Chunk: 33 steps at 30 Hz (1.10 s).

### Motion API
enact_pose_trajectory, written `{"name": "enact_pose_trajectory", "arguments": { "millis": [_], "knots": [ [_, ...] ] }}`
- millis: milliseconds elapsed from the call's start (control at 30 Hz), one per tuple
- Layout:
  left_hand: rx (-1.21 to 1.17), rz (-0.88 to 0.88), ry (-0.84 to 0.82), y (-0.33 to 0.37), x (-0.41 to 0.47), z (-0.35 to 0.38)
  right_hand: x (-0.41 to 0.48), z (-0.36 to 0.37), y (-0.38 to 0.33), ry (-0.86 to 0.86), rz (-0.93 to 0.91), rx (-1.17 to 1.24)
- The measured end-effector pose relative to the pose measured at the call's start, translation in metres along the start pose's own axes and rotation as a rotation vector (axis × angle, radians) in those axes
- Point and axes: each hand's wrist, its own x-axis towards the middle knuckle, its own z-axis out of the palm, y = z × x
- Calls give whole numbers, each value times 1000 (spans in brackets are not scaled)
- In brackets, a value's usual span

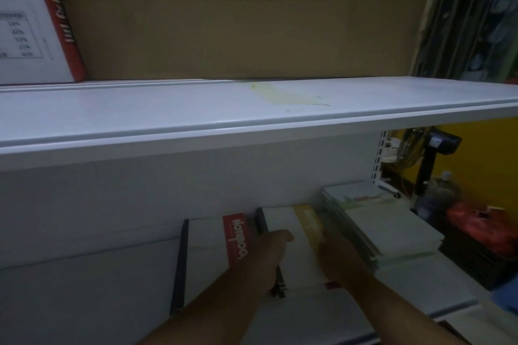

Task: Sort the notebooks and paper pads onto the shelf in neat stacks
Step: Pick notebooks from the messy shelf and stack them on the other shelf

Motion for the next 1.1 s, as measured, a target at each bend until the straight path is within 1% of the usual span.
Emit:
{"name": "enact_pose_trajectory", "arguments": {
  "millis": [67, 100, 167, 233, 267, 300, 333, 367, 433, 467, 500, 567, 600, 633, 733, 833, 1000, 1100],
  "knots": [
    [72, 72, 28, 1, -8, 0, -4, 0, -4, -13, -3, -81],
    [133, 147, 34, -1, -12, -2, -5, 0, -4, -11, -25, -179],
    [291, 255, -7, 0, -32, -15, -9, -1, -8, 18, -61, -367],
    [497, 375, -34, 5, -64, -40, -17, 0, -17, 72, -69, -481],
    [629, 435, -19, 6, -78, -61, -20, 1, -26, 151, -143, -556],
    [766, 488, 49, 7, -88, -88, -23, 5, -37, 210, -255, -665],
    [878, 539, 141, 7, -95, -123, -26, 11, -52, 265, -383, -722],
    [948, 579, 231, 7, -107, -160, -33, 18, -71, 275, -520, -750],
    [1073, 628, 370, 2, -128, -243, -62, 39, -124, 196, -718, -796],
    [1133, 597, 439, -1, -142, -284, -90, 44, -158, 116, -741, -782],
    [1174, 537, 501, -4, -161, -323, -106, 60, -187, 117, -824, -702],
    [1254, 357, 590, -14, -206, -394, -148, 92, -242, -90, -870, -605],
    [1295, 284, 627, -23, -230, -425, -174, 108, -270, -155, -902, -600],
    [1328, 234, 658, -34, -253, -453, -200, 126, -296, -191, -974, -598],
    [1358, 157, 746, -77, -326, -524, -284, 168, -361, -254, -1187, -588],
    [1284, 90, 802, -120, -388, -581, -345, 206, -410, -275, -1320, -608],
    [1161, 2, 822, -178, -452, -654, -419, 262, -460, -337, -1407, -640],
    [1135, 13, 860, -198, -467, -685, -441, 290, -486, -395, -1415, -644]
  ]
}}
